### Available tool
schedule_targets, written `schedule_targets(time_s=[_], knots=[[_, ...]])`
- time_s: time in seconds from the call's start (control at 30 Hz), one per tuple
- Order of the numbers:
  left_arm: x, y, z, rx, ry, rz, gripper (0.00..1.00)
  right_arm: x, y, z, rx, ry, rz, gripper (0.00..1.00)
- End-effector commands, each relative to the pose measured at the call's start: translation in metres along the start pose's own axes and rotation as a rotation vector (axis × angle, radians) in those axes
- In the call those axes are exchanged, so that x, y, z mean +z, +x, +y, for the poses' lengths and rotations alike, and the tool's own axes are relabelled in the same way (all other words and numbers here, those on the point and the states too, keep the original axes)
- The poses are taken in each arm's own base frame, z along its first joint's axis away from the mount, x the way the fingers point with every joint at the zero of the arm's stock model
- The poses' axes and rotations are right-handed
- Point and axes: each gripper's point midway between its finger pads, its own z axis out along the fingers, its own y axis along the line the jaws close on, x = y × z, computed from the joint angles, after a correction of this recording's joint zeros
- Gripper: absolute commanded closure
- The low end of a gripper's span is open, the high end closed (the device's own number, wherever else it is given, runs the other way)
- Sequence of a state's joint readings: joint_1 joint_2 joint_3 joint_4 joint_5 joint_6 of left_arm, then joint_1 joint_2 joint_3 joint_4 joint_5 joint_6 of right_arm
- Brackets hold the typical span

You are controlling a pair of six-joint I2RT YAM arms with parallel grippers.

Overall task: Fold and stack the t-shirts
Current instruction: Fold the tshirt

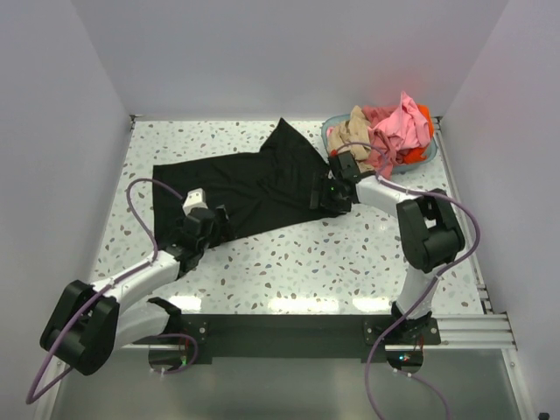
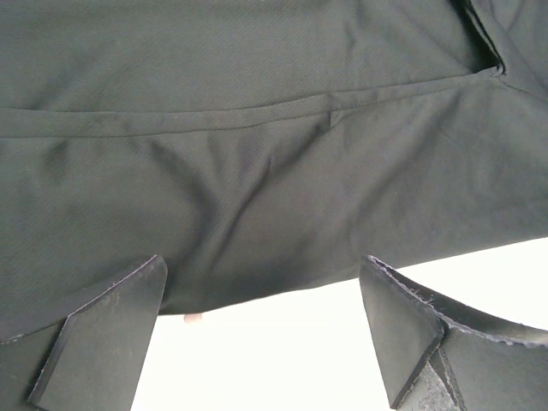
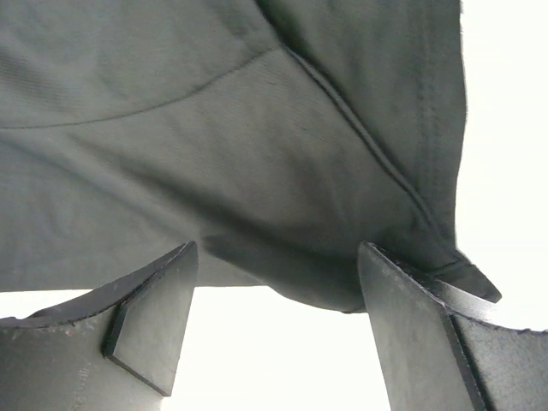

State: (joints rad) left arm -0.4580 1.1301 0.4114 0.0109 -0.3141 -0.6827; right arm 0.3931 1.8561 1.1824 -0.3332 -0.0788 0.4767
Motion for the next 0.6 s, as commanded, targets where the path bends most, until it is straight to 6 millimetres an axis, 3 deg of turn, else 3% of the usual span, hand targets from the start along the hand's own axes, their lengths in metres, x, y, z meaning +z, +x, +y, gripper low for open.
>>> schedule_targets(time_s=[0.0,0.23,0.37,0.47,0.53,0.57], knots=[[-0.005,0.002,0.015,0.034,-0.048,0.018,0.0,-0.002,0.006,-0.014,0.029,0.004,-0.004,0.2],[-0.014,0.006,0.041,0.001,-0.098,0.045,0.0,-0.004,0.013,-0.047,0.094,0.017,0.015,0.2],[-0.02,0.005,0.046,0.002,-0.116,0.043,0.0,-0.01,0.015,-0.051,0.088,0.026,0.022,0.2],[-0.026,-0.005,0.041,-0.005,-0.103,0.027,0.0,-0.019,0.014,-0.044,0.077,-0.005,0.015,0.21],[-0.033,-0.025,0.031,-0.021,-0.073,-0.021,0.0,-0.027,0.018,-0.042,0.07,-0.009,0.005,0.21],[-0.037,-0.031,0.028,-0.021,-0.069,-0.029,0.0,-0.04,0.013,-0.037,0.06,-0.02,-0.025,0.2]])
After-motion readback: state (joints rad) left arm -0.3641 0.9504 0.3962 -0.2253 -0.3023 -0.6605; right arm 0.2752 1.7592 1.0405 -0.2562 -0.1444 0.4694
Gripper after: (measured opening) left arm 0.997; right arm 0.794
